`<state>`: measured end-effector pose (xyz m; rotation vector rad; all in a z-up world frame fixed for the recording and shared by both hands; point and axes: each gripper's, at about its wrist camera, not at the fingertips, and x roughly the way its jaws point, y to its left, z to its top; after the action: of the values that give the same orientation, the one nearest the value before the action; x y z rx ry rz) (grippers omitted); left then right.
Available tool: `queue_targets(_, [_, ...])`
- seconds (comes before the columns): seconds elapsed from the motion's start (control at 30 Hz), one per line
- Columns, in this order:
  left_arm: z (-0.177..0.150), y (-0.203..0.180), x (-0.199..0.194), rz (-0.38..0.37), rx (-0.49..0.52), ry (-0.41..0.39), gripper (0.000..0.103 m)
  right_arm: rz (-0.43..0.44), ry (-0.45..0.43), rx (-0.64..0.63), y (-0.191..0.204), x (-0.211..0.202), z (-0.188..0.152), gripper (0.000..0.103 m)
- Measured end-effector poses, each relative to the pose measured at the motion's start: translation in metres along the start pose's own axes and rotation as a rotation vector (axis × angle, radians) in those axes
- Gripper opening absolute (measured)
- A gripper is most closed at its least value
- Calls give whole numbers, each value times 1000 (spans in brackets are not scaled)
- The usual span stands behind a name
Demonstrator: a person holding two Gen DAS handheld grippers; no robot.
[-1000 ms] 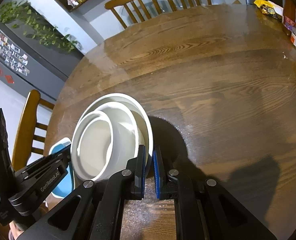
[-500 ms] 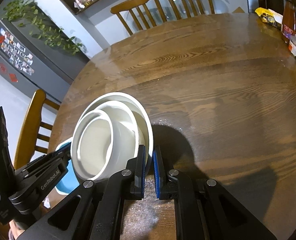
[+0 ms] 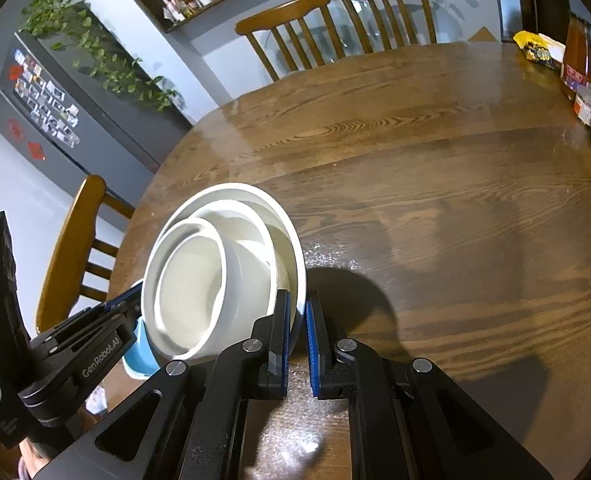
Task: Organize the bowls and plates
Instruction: 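Lift the bowl stack with both tools and carry it over the teal dish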
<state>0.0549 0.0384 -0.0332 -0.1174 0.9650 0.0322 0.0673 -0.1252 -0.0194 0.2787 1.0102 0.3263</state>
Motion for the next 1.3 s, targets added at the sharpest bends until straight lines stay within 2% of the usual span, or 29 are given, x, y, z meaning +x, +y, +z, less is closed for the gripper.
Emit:
queue_targets(0.3, [-6,15,-6,4,-23,-8,3,4,7,-22,13,1,-3,11])
queue_targets(0.67, [-10,57,-13,51,-90,-9,3,39,46,-84,53,22,-4,11])
queue_targets(1.0, [-14,109,-12,122,-168,13,3,101,113,-131,94,59,-4,11])
queue_targets(1.3, [-22,143,5,154,-215,79,3,128,204,-133,116,96,-13,11])
